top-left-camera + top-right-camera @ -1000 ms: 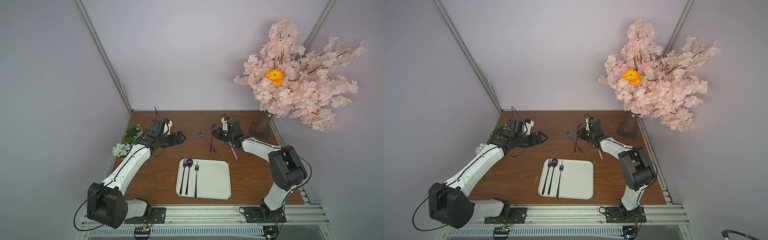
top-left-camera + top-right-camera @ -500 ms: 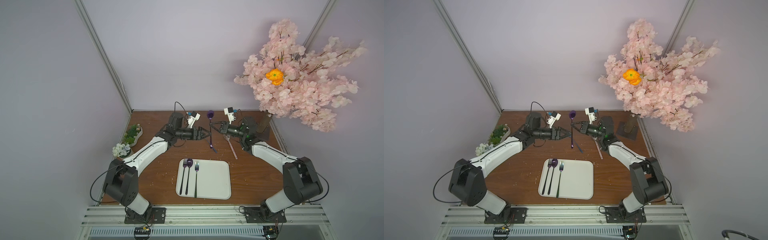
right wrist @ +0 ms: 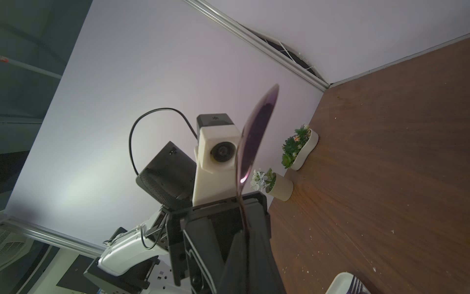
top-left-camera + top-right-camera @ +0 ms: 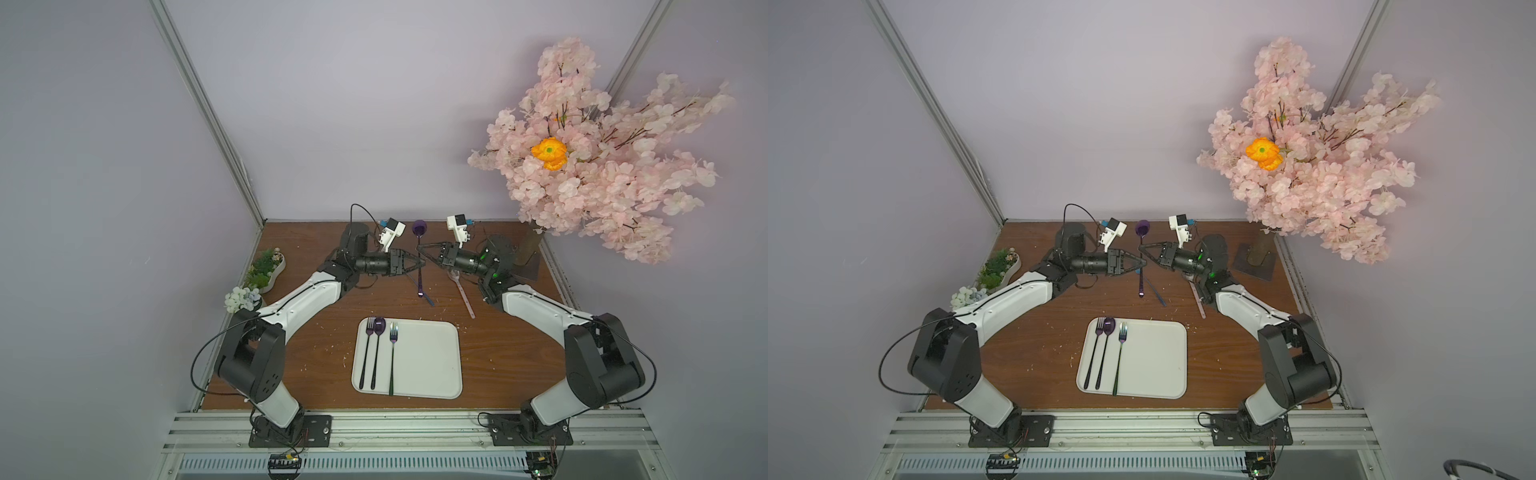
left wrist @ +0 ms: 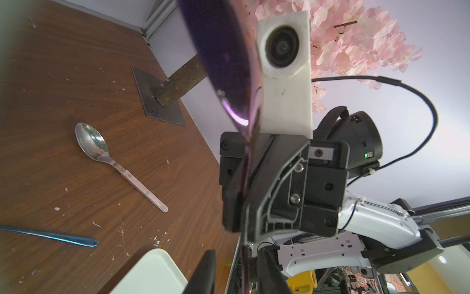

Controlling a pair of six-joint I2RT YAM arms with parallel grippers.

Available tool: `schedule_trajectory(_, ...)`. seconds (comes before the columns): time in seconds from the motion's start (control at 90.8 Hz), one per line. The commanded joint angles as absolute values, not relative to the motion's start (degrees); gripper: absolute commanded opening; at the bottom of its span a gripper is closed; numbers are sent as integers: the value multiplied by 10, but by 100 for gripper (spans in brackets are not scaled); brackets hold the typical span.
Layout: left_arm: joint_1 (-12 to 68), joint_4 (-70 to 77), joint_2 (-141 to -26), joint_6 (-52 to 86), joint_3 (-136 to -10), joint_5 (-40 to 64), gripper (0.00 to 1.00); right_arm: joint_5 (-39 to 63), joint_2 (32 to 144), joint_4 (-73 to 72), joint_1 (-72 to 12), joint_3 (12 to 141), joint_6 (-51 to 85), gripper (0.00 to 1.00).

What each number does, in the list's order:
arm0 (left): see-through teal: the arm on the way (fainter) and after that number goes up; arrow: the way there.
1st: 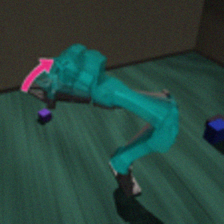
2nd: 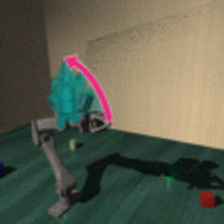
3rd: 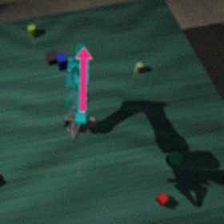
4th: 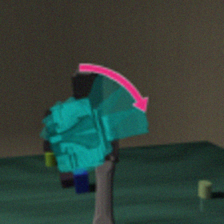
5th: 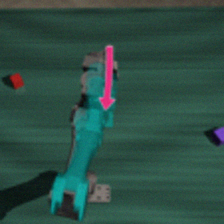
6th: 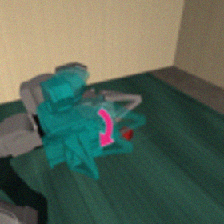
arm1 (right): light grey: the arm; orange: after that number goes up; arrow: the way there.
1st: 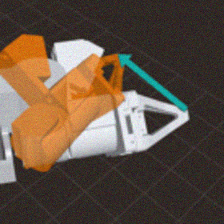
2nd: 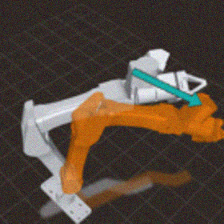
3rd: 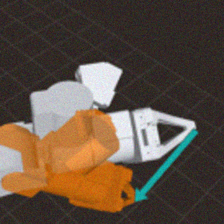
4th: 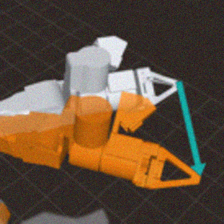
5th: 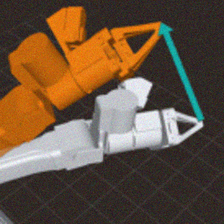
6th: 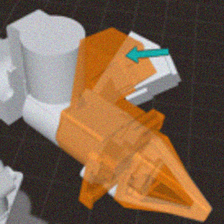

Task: Set the spoon and fork side by side
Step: Pick up the spoon from the center of the board, then adjust the fork on the tray.

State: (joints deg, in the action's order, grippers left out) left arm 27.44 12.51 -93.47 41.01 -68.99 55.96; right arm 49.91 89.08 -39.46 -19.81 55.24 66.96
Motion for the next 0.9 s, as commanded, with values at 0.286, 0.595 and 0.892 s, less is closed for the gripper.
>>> schedule_trajectory(0.286, 246, 4, -913, 340, -703, 535, 0, 389, 864, -159, -209, 607, 552, 31)
schedule_trajectory(0.595, 130, -290, -794, 226, -663, 184, 0, 157, 884, 370, -282, 749, 337, 58)
schedule_trajectory(0.892, 92, -355, -693, 259, -564, -44, 0, 86, 967, 544, -494, 807, 449, 44)
